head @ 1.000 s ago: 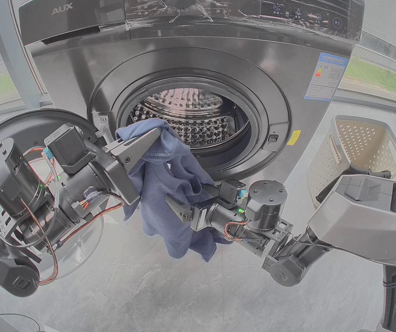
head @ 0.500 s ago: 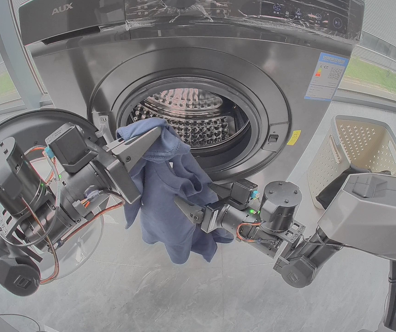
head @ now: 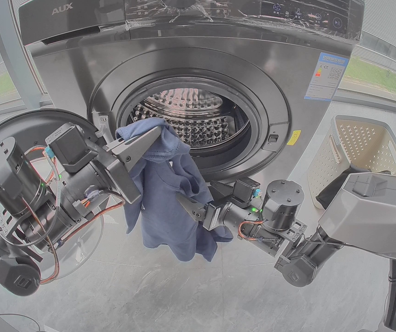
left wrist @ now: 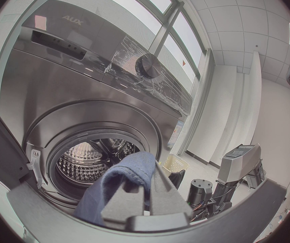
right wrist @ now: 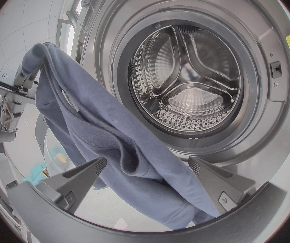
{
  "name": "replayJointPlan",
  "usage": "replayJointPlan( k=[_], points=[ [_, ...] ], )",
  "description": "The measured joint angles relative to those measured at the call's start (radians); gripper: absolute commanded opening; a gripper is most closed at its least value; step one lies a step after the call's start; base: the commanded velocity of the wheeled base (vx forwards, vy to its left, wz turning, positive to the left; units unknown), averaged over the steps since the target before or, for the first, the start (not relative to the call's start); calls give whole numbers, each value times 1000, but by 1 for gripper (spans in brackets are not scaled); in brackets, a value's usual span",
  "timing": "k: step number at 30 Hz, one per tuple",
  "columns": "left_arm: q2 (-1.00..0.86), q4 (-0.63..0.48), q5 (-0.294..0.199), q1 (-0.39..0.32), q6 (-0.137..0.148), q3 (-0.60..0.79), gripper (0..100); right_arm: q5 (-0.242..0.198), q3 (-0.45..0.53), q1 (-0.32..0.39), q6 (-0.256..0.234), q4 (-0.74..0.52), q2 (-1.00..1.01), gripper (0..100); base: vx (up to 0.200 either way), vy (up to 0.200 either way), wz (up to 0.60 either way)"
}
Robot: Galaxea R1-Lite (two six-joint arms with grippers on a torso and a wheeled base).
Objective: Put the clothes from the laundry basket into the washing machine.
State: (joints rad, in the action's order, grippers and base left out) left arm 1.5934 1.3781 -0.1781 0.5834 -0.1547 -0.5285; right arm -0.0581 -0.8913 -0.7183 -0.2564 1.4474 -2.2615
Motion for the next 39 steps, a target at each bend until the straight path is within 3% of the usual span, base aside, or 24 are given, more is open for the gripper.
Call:
replayJointPlan(
  k=[13,24,39],
  points=[
    [2,0,1,-1,0,-3,0,9,84,-12,-17,-14,55,100,0,0,0],
    [2,-1,1,-14,0,-8,0,11,83,-29,-105,-23,71,100,0,0,0],
    [1,0,0,-27,0,-15,0,12,79,-60,-171,-40,75,100,0,0,0]
  ],
)
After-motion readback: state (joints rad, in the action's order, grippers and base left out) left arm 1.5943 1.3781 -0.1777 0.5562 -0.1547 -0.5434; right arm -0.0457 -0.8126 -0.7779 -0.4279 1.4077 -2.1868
